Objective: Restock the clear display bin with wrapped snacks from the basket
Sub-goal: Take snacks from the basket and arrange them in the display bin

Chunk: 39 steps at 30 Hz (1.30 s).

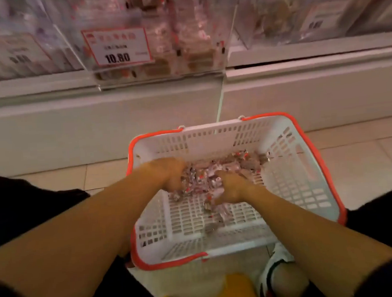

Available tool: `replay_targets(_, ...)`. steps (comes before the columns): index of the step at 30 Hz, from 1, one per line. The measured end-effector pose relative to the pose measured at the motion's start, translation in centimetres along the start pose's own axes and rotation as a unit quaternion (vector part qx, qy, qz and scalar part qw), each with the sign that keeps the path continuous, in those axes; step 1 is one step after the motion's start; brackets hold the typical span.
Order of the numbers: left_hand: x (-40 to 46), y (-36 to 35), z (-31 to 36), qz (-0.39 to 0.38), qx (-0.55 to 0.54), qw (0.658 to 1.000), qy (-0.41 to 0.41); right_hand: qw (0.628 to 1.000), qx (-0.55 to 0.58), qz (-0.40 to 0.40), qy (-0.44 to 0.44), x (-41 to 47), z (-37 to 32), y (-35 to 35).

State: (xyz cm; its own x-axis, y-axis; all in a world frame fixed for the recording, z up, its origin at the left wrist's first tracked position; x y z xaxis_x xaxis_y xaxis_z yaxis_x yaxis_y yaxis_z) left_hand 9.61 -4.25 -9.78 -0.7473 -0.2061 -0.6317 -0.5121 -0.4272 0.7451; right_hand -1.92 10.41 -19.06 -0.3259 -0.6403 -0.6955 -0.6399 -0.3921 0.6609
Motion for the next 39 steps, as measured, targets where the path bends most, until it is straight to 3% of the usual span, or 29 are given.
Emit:
replay_targets(2,1.9,-5.4,-1.4,-0.02,-0.141,0.986,0.085,0.999,-0.015,-0.016,-0.049,1.2,1.7,-2.8)
replay_targets(5,4.0,-11.4,-2.6,0.004,-0.283,0.939,0.198,0.994,-0.022,-0.005,-0.105,3.0,2.7,-4.9)
replay_targets(9,7.5,-13.9,-3.2,0.089,-0.482,0.817,0.303,0.976,0.054,0.073,-0.199,5.7,3.4,-4.2)
replay_targets(12,10.3,-14.6,-4.1,0.124,-0.552,0.747,0.349,0.964,0.161,0.096,-0.189,7.9,3.9,-4.1)
replay_targets(15,12.4,-15.1,-4.6,0.136,-0.602,0.692,0.374,0.963,0.179,0.091,-0.177,9.4,3.2,-4.7)
replay_targets(19,13.9,-16.1,-4.3,0.116,-0.616,0.686,0.369,0.961,0.182,0.146,-0.146,10.7,1.4,-5.0)
replay_targets(24,13.7,-17.0,-4.2,0.168,-0.626,0.658,0.383,0.95,0.217,0.17,-0.146,11.8,1.6,-4.0)
replay_targets(33,11.3,-18.3,-3.9,0.04,-0.73,0.568,0.379,0.948,0.28,0.124,-0.091,10.3,1.5,-3.0)
replay_targets(36,10.6,-18.1,-3.3,0.008,-0.723,0.573,0.386,0.911,0.374,0.136,-0.11,9.6,1.9,-3.5)
replay_targets(39,9.9,-17.5,-2.7,-0.007,-0.698,0.606,0.38,0.887,0.416,0.148,-0.133,8.6,2.7,-3.5)
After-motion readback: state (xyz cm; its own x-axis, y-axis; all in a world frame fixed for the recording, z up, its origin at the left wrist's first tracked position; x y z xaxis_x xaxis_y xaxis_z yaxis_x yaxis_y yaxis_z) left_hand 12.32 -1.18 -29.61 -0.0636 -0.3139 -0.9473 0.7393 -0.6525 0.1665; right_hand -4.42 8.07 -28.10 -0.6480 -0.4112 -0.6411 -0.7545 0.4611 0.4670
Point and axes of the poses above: each hand's wrist, its own x-axis towards the middle knuckle, its own y-axis out of the back of the hand, z = x × y, the point moved 3 cm from there along x, towards the middle knuckle, and after that the axes turned 7 degrees about -x, right-handed, at the moved point
